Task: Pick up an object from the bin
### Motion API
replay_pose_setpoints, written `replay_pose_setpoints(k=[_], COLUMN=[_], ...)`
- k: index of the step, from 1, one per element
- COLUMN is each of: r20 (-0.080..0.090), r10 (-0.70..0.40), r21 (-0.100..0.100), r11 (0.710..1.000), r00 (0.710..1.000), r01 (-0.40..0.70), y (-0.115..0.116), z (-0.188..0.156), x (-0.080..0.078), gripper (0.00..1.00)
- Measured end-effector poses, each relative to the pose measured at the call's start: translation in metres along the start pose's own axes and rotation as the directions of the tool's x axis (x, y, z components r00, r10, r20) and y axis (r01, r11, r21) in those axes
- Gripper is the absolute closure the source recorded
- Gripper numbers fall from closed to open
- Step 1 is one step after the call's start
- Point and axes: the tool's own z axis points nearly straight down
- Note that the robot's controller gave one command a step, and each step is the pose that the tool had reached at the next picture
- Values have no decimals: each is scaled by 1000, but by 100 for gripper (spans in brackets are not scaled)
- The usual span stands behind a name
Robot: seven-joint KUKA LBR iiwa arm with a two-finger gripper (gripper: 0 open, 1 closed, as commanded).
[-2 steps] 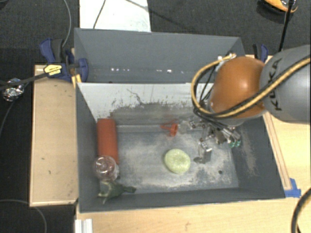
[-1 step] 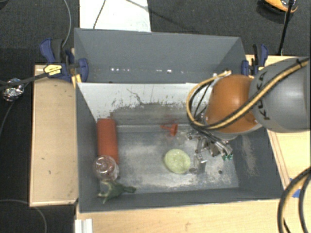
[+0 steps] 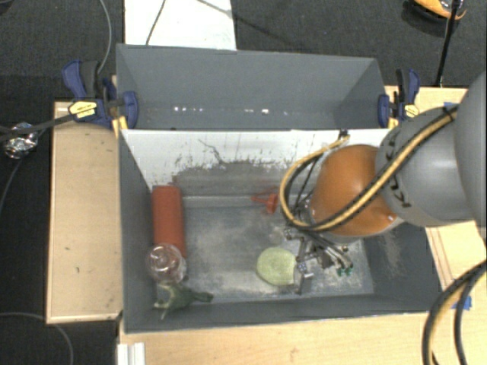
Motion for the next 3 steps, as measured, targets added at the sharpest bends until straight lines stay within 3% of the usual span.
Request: replay_pose_setpoints(k=[1, 2, 3], r20=[-6, -6, -2], r10=[127, 126, -16], r21=[-2, -2, -2], r11=[992, 992, 1000], r00=[992, 992, 1000], r01=[-127, -126, 16], y=[-11, -11, -22], z=[7, 7, -108], x=[19, 19, 27], gripper=[100, 100, 100])
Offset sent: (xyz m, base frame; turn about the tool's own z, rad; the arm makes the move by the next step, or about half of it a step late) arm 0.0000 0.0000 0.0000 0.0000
